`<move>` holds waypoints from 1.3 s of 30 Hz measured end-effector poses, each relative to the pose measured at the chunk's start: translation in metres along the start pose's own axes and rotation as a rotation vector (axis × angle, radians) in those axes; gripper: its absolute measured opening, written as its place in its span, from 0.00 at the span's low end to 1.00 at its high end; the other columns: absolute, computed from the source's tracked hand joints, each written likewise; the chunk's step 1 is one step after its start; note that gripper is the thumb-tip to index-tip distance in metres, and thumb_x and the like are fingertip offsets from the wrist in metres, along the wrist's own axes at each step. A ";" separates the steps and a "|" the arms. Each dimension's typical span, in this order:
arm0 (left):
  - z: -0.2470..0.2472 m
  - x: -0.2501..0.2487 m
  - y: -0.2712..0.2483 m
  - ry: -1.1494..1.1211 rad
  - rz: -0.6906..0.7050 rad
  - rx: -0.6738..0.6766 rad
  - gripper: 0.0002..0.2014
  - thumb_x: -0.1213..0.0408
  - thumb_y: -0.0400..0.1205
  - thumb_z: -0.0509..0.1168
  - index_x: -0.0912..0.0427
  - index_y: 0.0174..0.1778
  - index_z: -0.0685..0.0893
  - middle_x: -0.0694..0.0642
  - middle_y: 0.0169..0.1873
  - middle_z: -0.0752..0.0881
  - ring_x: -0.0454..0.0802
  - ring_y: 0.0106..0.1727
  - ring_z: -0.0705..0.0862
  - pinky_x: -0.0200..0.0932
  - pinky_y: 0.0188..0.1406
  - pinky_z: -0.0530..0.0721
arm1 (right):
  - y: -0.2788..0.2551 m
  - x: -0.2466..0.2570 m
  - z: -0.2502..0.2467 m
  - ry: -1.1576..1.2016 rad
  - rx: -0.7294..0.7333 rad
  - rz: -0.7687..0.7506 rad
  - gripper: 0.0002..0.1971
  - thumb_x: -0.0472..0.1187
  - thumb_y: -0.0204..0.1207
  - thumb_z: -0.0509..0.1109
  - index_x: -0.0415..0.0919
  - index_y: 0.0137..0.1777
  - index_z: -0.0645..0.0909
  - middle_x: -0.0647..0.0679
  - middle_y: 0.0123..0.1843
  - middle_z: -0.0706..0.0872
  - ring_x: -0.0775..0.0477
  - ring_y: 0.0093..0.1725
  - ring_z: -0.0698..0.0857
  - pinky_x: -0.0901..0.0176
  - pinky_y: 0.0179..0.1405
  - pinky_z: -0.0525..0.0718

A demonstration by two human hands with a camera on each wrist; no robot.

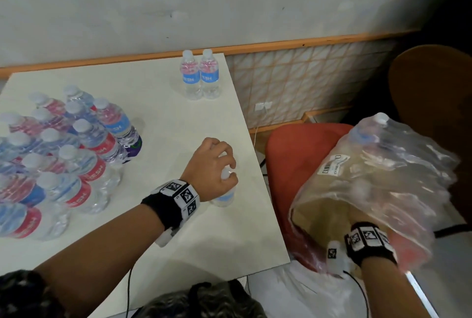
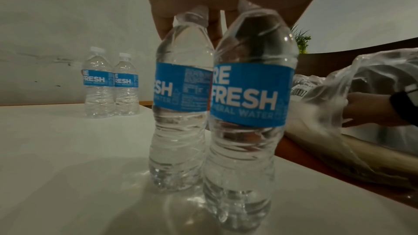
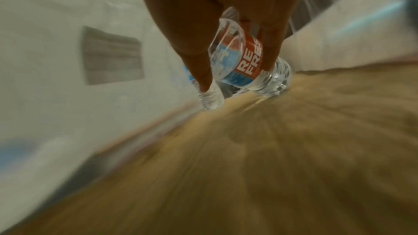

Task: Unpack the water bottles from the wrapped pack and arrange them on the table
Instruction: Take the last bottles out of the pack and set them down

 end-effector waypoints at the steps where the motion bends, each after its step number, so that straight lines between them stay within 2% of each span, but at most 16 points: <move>1: -0.001 0.001 0.000 -0.021 0.003 -0.006 0.13 0.52 0.69 0.62 0.54 0.37 0.88 0.49 0.47 0.84 0.59 0.54 0.76 0.49 0.49 0.82 | -0.005 0.006 0.001 0.067 -0.071 0.010 0.26 0.56 0.79 0.52 0.50 0.76 0.69 0.40 0.69 0.80 0.38 0.64 0.81 0.50 0.63 0.79; 3: -0.002 0.005 -0.001 -0.047 -0.012 -0.020 0.15 0.50 0.68 0.63 0.54 0.42 0.88 0.53 0.55 0.83 0.60 0.59 0.74 0.51 0.55 0.81 | -0.021 0.021 -0.006 0.205 -0.335 0.024 0.30 0.64 0.77 0.47 0.47 0.60 0.82 0.39 0.54 0.87 0.38 0.52 0.85 0.50 0.55 0.82; 4: -0.001 0.007 -0.002 -0.048 -0.041 -0.024 0.16 0.49 0.68 0.64 0.54 0.45 0.88 0.55 0.59 0.81 0.60 0.63 0.72 0.52 0.59 0.79 | -0.033 0.032 -0.011 0.235 -0.444 0.009 0.25 0.60 0.77 0.55 0.43 0.51 0.85 0.38 0.46 0.88 0.38 0.45 0.85 0.51 0.50 0.82; 5: 0.001 0.010 -0.005 -0.058 -0.086 -0.030 0.19 0.48 0.67 0.64 0.54 0.48 0.87 0.57 0.64 0.78 0.61 0.66 0.70 0.54 0.64 0.77 | -0.044 0.043 -0.011 0.236 -0.525 -0.030 0.18 0.53 0.72 0.66 0.39 0.49 0.86 0.35 0.46 0.87 0.36 0.45 0.85 0.51 0.49 0.81; 7: 0.004 0.015 -0.012 -0.137 -0.198 -0.054 0.21 0.47 0.66 0.65 0.53 0.51 0.86 0.60 0.72 0.69 0.64 0.74 0.64 0.53 0.72 0.70 | -0.063 0.061 0.002 0.414 -0.498 -0.052 0.25 0.38 0.62 0.76 0.36 0.61 0.82 0.32 0.59 0.79 0.31 0.58 0.80 0.54 0.58 0.76; 9: 0.008 0.017 -0.020 -0.259 -0.289 -0.025 0.19 0.47 0.66 0.67 0.51 0.50 0.86 0.57 0.79 0.59 0.60 0.79 0.59 0.48 0.73 0.67 | -0.071 0.073 0.023 0.573 -0.432 -0.068 0.32 0.33 0.62 0.79 0.37 0.69 0.77 0.35 0.66 0.72 0.34 0.64 0.74 0.62 0.63 0.70; 13: 0.010 0.015 -0.025 -0.353 -0.257 0.149 0.14 0.56 0.68 0.75 0.51 0.48 0.86 0.45 0.81 0.49 0.49 0.81 0.53 0.42 0.73 0.64 | -0.092 0.096 0.029 0.746 -0.460 -0.097 0.33 0.42 0.62 0.83 0.44 0.69 0.76 0.42 0.62 0.69 0.45 0.57 0.73 0.61 0.60 0.74; 17: 0.004 0.020 -0.024 -0.391 -0.224 0.303 0.17 0.51 0.62 0.71 0.50 0.46 0.87 0.38 0.80 0.46 0.46 0.81 0.54 0.45 0.75 0.65 | -0.116 0.104 0.022 0.872 -0.471 -0.085 0.31 0.43 0.62 0.82 0.45 0.66 0.78 0.46 0.59 0.73 0.45 0.52 0.78 0.61 0.52 0.75; 19: 0.000 0.024 -0.025 -0.403 -0.208 0.345 0.20 0.50 0.61 0.69 0.49 0.48 0.87 0.35 0.80 0.45 0.45 0.81 0.54 0.44 0.74 0.66 | -0.127 0.110 0.019 0.915 -0.476 -0.115 0.29 0.50 0.59 0.80 0.46 0.62 0.80 0.44 0.56 0.78 0.44 0.51 0.81 0.57 0.51 0.79; 22: -0.005 0.028 -0.027 -0.420 -0.168 0.410 0.22 0.52 0.62 0.70 0.46 0.53 0.85 0.31 0.79 0.43 0.43 0.82 0.55 0.44 0.74 0.67 | -0.145 0.130 0.016 0.980 -0.419 -0.199 0.27 0.58 0.58 0.74 0.49 0.56 0.80 0.44 0.52 0.83 0.47 0.49 0.84 0.51 0.50 0.85; 25: -0.010 0.031 -0.026 -0.414 -0.147 0.464 0.27 0.59 0.66 0.74 0.42 0.62 0.81 0.31 0.79 0.43 0.43 0.82 0.56 0.49 0.73 0.71 | -0.154 0.165 0.015 0.978 -0.365 -0.325 0.24 0.51 0.62 0.77 0.47 0.58 0.79 0.47 0.52 0.85 0.49 0.51 0.84 0.58 0.51 0.82; 29: -0.012 0.030 -0.026 -0.380 -0.102 0.512 0.38 0.68 0.69 0.72 0.39 0.74 0.70 0.35 0.81 0.42 0.45 0.82 0.56 0.50 0.75 0.71 | -0.147 0.215 0.031 0.903 -0.188 -0.395 0.29 0.44 0.67 0.79 0.46 0.68 0.75 0.50 0.60 0.85 0.49 0.58 0.83 0.57 0.61 0.81; 32: -0.015 0.028 -0.023 -0.325 -0.129 0.474 0.39 0.61 0.71 0.71 0.36 0.77 0.64 0.39 0.82 0.45 0.51 0.82 0.58 0.54 0.76 0.70 | -0.144 0.240 0.029 0.898 -0.073 -0.466 0.26 0.41 0.70 0.77 0.48 0.68 0.76 0.55 0.57 0.85 0.54 0.54 0.82 0.65 0.55 0.79; 35: -0.019 0.027 -0.020 -0.203 -0.191 0.406 0.34 0.45 0.74 0.69 0.33 0.76 0.63 0.43 0.82 0.49 0.53 0.80 0.61 0.57 0.73 0.72 | -0.135 0.243 0.031 0.846 0.029 -0.480 0.30 0.46 0.70 0.77 0.49 0.72 0.73 0.55 0.64 0.84 0.54 0.61 0.82 0.62 0.61 0.79; 37: -0.019 0.024 -0.018 -0.096 -0.192 0.405 0.31 0.37 0.74 0.65 0.35 0.74 0.68 0.44 0.82 0.49 0.53 0.79 0.60 0.56 0.71 0.74 | -0.127 0.232 0.033 0.783 0.113 -0.459 0.34 0.47 0.70 0.77 0.49 0.76 0.70 0.52 0.67 0.82 0.54 0.64 0.81 0.60 0.64 0.79; 39: -0.019 0.021 -0.018 -0.058 -0.193 0.407 0.25 0.37 0.74 0.65 0.38 0.67 0.77 0.45 0.81 0.50 0.52 0.79 0.61 0.56 0.69 0.76 | -0.115 0.207 0.028 0.752 0.208 -0.374 0.29 0.43 0.72 0.76 0.45 0.73 0.73 0.48 0.64 0.83 0.51 0.60 0.83 0.59 0.60 0.80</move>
Point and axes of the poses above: each hand's wrist, its own y-axis towards the middle knuckle, its own z-axis out of the palm, x = y × z, the point moved 6 cm from there along y, towards the middle knuckle
